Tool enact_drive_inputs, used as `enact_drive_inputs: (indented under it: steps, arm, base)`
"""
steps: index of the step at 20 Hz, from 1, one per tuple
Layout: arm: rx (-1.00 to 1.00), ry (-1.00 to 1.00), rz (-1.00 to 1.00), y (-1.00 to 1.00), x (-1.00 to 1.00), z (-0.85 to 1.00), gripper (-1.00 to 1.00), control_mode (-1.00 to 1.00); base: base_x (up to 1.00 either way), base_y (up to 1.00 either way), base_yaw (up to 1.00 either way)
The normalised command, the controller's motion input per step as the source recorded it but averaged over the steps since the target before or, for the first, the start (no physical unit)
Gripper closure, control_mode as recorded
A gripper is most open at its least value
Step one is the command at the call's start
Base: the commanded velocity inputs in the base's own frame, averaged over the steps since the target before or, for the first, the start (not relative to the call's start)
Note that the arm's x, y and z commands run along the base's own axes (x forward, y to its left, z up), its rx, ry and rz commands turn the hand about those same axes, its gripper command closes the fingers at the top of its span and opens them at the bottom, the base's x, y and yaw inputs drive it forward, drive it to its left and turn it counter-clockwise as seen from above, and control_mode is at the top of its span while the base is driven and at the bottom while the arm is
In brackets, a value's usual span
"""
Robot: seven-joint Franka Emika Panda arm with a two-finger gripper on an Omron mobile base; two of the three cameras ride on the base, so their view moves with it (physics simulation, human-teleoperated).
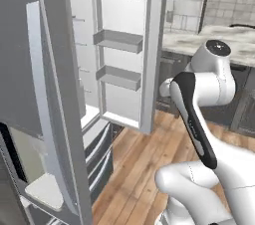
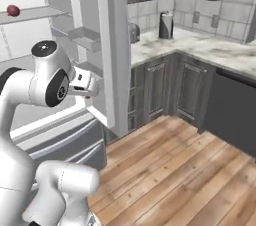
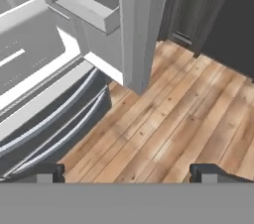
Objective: Grab the onions from the fridge, place them in the blender, close the lid, and turn on the blender to create a marinade.
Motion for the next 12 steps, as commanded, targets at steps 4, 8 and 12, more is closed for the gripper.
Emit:
enact_drive_inputs:
  steps: [4, 8, 12]
  arm:
    - [0.00, 0.00, 0.00, 0.00, 0.00, 0.00, -1.00, 1.00]
    - [0.00, 0.00, 0.00, 0.00, 0.00, 0.00, -1.00, 1.00]
    - [0.00, 0.00, 0.00, 0.00, 0.00, 0.00, -1.00, 1.00]
  base:
    - [0.40, -0.35, 0.53]
    - [0.56, -0.44, 0.52]
    - [0.59, -0.47, 0.51]
